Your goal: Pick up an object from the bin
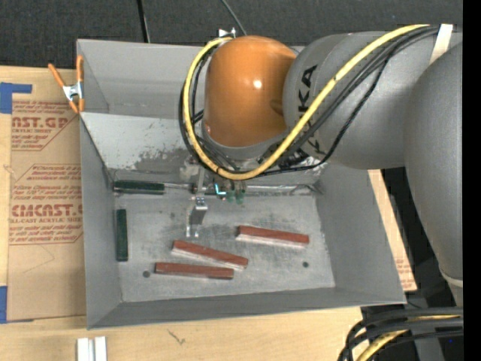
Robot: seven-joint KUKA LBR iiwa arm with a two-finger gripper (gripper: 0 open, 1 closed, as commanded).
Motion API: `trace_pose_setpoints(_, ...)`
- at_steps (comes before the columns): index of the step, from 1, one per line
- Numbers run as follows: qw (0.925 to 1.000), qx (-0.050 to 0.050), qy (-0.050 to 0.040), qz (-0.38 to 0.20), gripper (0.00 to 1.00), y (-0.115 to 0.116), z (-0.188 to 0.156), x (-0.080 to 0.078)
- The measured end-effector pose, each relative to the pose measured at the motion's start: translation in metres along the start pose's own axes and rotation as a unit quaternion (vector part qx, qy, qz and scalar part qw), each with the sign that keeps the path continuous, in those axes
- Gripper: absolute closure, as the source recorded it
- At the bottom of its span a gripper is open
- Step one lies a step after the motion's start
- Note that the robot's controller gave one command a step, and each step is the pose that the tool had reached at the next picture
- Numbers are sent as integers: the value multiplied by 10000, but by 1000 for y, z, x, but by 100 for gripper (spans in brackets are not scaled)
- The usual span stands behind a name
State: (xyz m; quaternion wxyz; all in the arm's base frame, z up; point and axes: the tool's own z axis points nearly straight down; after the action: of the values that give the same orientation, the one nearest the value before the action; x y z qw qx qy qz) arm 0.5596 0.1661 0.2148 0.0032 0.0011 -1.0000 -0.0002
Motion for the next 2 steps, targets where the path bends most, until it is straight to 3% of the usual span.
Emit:
trace_pose_setpoints(1, 10000, -5, -38, 7, 0, -1, -5, -2)
trace_pose_setpoints(2, 9994, -4, -62, -349, 0, -15, 45, 8)
